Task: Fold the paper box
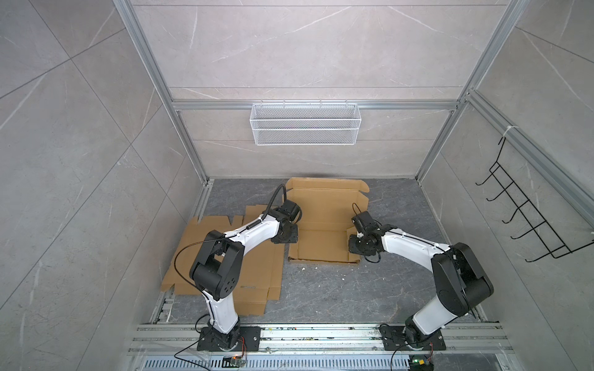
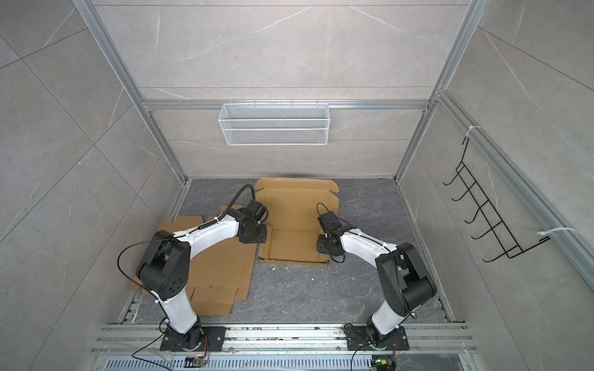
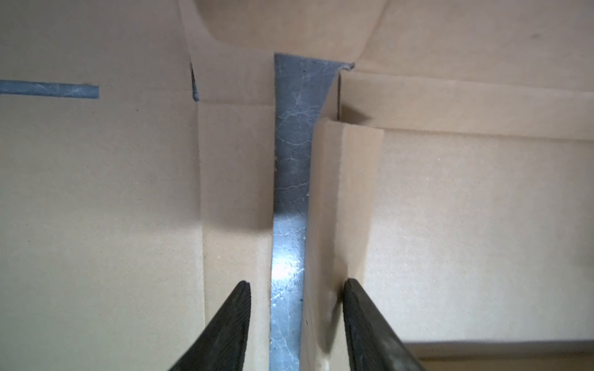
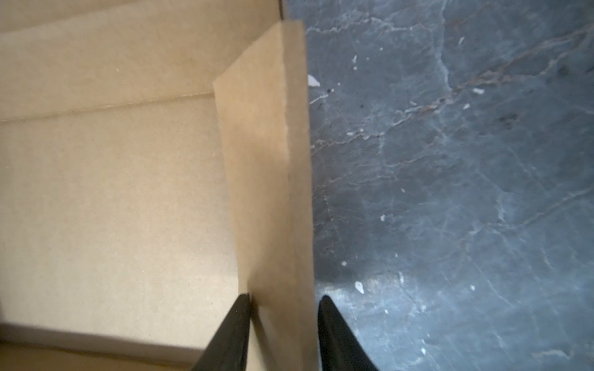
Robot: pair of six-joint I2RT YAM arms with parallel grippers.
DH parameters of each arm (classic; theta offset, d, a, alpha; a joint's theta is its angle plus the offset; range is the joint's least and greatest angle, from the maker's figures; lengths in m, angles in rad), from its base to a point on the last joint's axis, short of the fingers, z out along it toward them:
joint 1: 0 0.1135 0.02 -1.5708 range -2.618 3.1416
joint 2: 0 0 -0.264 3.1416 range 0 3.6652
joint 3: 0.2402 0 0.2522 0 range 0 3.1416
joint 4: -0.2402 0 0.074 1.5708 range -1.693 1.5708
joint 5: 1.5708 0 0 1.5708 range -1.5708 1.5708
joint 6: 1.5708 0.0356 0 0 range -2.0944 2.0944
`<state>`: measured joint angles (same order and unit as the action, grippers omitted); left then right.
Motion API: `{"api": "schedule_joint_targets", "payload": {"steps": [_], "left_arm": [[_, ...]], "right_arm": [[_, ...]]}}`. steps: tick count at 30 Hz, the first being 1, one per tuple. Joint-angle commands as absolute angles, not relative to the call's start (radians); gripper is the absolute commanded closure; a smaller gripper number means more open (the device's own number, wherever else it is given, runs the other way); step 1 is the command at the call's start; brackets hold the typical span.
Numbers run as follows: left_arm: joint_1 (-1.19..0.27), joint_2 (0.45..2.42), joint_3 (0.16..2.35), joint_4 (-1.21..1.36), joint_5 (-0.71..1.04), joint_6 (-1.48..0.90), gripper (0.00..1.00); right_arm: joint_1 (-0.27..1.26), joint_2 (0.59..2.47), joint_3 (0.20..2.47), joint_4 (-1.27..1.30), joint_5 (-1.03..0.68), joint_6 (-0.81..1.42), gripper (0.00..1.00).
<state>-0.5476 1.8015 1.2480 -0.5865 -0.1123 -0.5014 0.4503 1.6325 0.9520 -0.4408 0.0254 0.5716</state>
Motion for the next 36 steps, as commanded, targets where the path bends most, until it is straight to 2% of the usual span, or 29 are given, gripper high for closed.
{"api": "schedule_joint_targets", "payload": {"steps": [1, 5, 7, 10, 13, 17, 22, 27, 30, 34, 36], "left_arm": [[-0.523, 1.815, 1.248, -0.533, -0.073, -0.497, 0.51], [-0.517, 1.835, 1.249, -0.470, -0.053, -0.516, 0.53], [-0.513, 1.849, 1.240, -0.437, -0.055, -0.524, 0.57], [-0.506, 1.886, 1.231, -0.416, -0.059, -0.526, 0.66], [-0.506, 1.918, 1.221, -0.428, -0.111, -0.519, 0.84], [-0.513, 1.944, 1.228, -0.501, -0.246, -0.528, 0.99], [-0.549, 1.976, 1.252, -0.572, -0.396, -0.546, 1.00], [-0.580, 2.077, 1.308, -0.594, -0.410, -0.559, 1.00], [-0.606, 2.110, 1.323, -0.601, -0.429, -0.574, 1.00], [-0.618, 2.133, 1.310, -0.597, -0.426, -0.590, 1.00], [-0.618, 2.124, 1.294, -0.588, -0.420, -0.589, 1.00]], "right_arm": [[0.451, 1.659, 0.981, -0.456, 0.017, 0.555, 0.62], [0.451, 1.665, 0.972, -0.452, 0.018, 0.555, 0.63], [0.451, 1.669, 0.965, -0.446, 0.024, 0.555, 0.66], [0.451, 1.683, 0.964, -0.447, 0.036, 0.546, 0.73], [0.452, 1.690, 0.966, -0.458, 0.064, 0.533, 0.83], [0.458, 1.688, 0.971, -0.485, 0.113, 0.516, 0.90], [0.477, 1.670, 0.968, -0.493, 0.156, 0.519, 0.95], [0.491, 1.686, 0.981, -0.494, 0.149, 0.528, 0.95], [0.494, 1.680, 0.985, -0.490, 0.134, 0.538, 0.93], [0.488, 1.662, 1.001, -0.484, 0.072, 0.544, 0.71], [0.470, 1.635, 1.008, -0.489, 0.057, 0.540, 0.63]]}}
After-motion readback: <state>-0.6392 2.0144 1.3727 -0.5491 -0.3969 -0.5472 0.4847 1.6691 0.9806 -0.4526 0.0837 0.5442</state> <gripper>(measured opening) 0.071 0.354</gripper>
